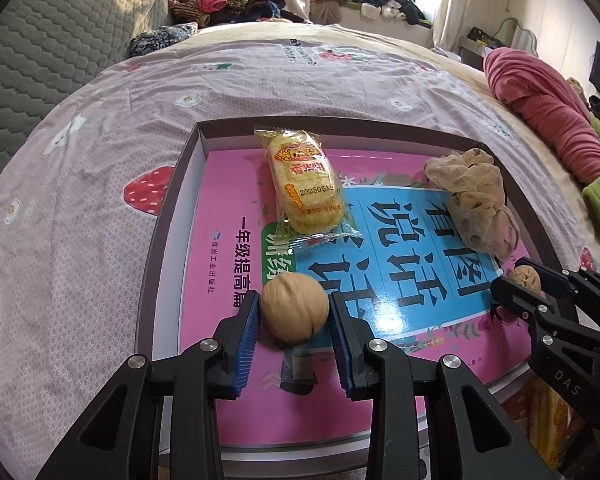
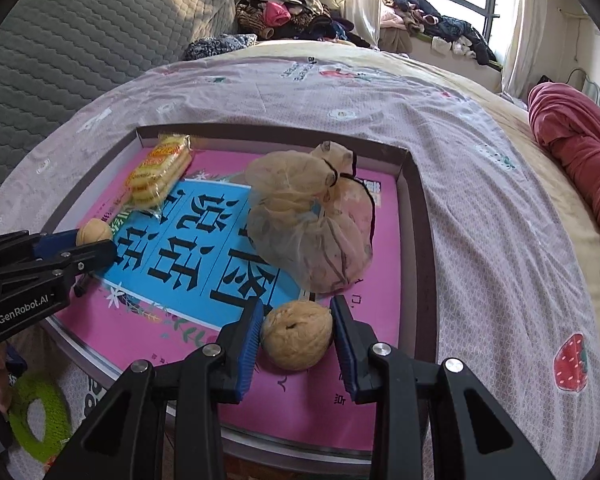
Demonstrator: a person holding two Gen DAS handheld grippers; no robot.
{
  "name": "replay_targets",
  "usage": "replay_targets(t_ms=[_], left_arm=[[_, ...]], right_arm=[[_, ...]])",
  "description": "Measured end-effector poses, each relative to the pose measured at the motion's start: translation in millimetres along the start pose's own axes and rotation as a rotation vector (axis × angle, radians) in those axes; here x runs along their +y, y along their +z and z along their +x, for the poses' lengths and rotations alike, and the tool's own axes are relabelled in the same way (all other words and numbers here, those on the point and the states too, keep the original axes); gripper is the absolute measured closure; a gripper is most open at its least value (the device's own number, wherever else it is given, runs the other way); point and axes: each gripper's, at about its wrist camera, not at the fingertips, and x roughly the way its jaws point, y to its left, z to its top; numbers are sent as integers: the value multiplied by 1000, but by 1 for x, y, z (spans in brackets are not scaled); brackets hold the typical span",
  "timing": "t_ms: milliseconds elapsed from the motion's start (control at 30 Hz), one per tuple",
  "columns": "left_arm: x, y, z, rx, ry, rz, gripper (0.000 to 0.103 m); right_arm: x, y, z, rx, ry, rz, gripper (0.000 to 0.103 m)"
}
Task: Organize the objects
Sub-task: 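Lower the walnuts onto the book in the tray and open both tools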
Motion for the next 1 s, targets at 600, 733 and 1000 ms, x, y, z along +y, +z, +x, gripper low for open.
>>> replay_targets(t_ms=[600, 733, 1000], left_arm=[[-1, -2, 0, 12, 38, 16, 42], [-2, -2, -5, -5, 42, 17, 27], [1, 2, -24, -47, 51, 0, 23]], right_arm=[[-3, 0, 1, 20, -17, 7, 53], [-3, 1, -4, 6, -17, 9, 45], [-4, 5, -13, -14, -25, 17, 37]])
